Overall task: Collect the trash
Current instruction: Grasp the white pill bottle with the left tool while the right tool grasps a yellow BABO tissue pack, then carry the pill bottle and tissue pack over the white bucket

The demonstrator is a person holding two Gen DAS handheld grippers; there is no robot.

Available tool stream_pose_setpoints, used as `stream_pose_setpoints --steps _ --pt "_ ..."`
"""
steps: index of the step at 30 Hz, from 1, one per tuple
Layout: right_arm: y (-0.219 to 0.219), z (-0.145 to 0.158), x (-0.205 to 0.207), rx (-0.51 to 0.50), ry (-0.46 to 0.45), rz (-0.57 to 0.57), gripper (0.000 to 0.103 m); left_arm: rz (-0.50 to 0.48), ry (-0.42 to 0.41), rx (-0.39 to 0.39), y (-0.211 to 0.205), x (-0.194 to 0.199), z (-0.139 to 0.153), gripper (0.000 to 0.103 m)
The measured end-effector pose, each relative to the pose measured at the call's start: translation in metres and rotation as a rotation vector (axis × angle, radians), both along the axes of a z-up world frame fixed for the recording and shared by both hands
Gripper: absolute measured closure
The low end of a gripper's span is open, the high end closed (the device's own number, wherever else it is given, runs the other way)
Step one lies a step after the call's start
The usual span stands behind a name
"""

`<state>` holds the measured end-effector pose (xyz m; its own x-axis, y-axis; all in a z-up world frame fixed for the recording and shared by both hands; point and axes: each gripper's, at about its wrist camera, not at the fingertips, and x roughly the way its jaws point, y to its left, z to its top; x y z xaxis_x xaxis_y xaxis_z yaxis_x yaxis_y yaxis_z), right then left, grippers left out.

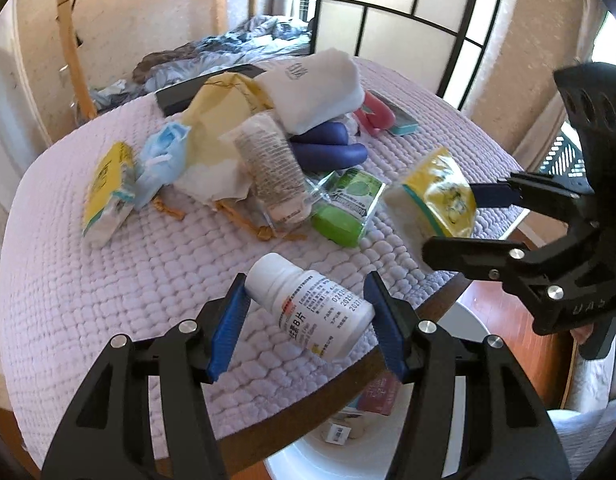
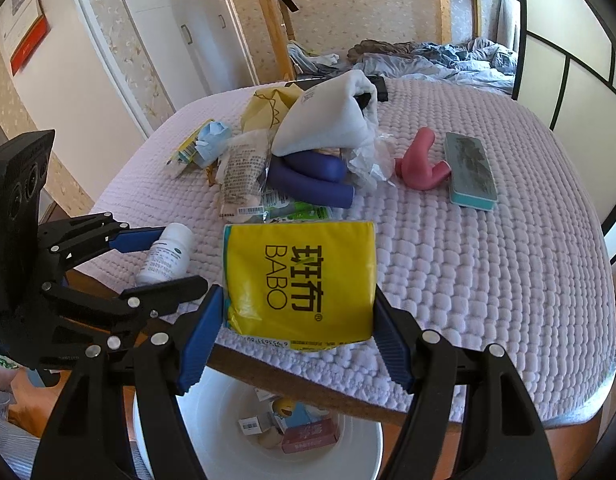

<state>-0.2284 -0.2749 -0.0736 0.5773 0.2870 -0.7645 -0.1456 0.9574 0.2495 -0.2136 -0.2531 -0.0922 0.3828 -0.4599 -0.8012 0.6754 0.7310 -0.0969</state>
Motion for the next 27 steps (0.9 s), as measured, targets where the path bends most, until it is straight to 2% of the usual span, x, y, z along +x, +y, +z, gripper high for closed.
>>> stream_pose_setpoints --steps 7,27 --pt "-0.001 0.008 -0.017 0.014 -0.006 0.007 0.033 0.062 0.027 -0.025 0.01 -0.008 0.007 0.043" --pt "0.01 0.006 -0.063 0.016 0.024 0.035 0.033 0.075 0.078 -0.008 0.021 -0.049 -0.002 0.043"
